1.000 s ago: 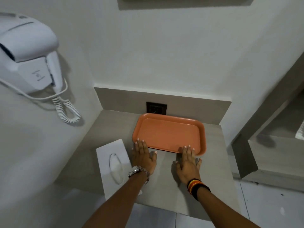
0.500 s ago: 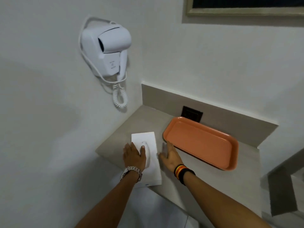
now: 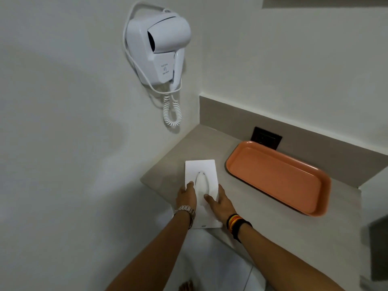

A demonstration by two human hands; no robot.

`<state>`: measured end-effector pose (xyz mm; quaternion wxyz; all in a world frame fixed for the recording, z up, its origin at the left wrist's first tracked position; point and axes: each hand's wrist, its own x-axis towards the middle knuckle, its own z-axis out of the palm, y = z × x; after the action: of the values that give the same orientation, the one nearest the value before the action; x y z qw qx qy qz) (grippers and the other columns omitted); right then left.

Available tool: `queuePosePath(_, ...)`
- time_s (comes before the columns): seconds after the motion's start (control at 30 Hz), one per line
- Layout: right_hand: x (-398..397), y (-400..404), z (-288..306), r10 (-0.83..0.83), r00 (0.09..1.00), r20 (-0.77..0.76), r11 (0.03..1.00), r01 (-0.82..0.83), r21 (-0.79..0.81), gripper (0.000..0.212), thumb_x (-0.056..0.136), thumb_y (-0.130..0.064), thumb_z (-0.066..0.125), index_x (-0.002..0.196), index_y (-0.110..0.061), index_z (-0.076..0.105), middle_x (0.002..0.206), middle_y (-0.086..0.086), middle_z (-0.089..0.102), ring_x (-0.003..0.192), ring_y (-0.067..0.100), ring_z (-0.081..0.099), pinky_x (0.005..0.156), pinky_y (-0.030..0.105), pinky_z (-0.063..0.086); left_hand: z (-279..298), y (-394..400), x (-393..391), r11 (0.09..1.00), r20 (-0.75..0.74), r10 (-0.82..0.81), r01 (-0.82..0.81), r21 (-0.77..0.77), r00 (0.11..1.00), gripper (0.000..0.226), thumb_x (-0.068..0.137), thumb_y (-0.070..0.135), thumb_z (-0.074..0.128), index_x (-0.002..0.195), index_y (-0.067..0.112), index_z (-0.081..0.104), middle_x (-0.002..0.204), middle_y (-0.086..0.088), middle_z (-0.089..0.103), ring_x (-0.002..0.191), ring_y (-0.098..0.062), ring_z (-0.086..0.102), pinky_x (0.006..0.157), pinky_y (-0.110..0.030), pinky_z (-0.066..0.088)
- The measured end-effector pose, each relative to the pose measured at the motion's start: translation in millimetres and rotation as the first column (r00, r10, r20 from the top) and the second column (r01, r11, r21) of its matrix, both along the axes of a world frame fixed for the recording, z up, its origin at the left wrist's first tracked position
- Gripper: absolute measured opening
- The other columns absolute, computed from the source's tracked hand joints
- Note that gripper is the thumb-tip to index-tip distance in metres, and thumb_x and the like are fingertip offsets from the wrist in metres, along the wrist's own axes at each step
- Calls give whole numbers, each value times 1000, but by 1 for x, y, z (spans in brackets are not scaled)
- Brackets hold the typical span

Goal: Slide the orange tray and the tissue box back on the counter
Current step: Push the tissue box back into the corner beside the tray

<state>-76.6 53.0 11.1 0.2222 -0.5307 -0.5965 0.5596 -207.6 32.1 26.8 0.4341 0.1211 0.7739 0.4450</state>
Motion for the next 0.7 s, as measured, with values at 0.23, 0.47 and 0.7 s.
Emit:
queuePosePath(0.23, -23, 23, 13, -109, 992, -71, 992, 105, -66, 65, 102, -49, 47, 158, -29, 21, 154, 4, 46, 134, 31, 48, 111, 45, 40, 25, 42, -22, 997, -37, -55, 57, 49, 998, 49, 93, 45, 53, 126, 11, 65, 130, -14, 65, 96, -30, 56, 86, -39, 44)
queuePosePath(0.47, -72, 98, 31, -173, 984, -40, 984, 171, -43, 64, 101, -47, 44, 157, -26, 20, 155, 5, 45, 134, 30, 48, 100, 33, 35, 51, 123, -75, 971, -107, -228, 234, 47, 968, 29, 93, 43, 50, 108, 19, 55, 89, 5, 50, 74, -17, 50, 69, -30, 35)
queuePosePath(0.7, -116, 159, 16, -211, 977, -3, 975, 211, -70, 66, 101, -46, 45, 157, -23, 18, 155, 3, 46, 135, 30, 50, 102, 34, 37, 32, 200, -120, 944, -219, -324, 331, -9, 920, 28, 93, 40, 48, 67, 27, 46, 71, 10, 47, 64, -9, 44, 75, -33, 38)
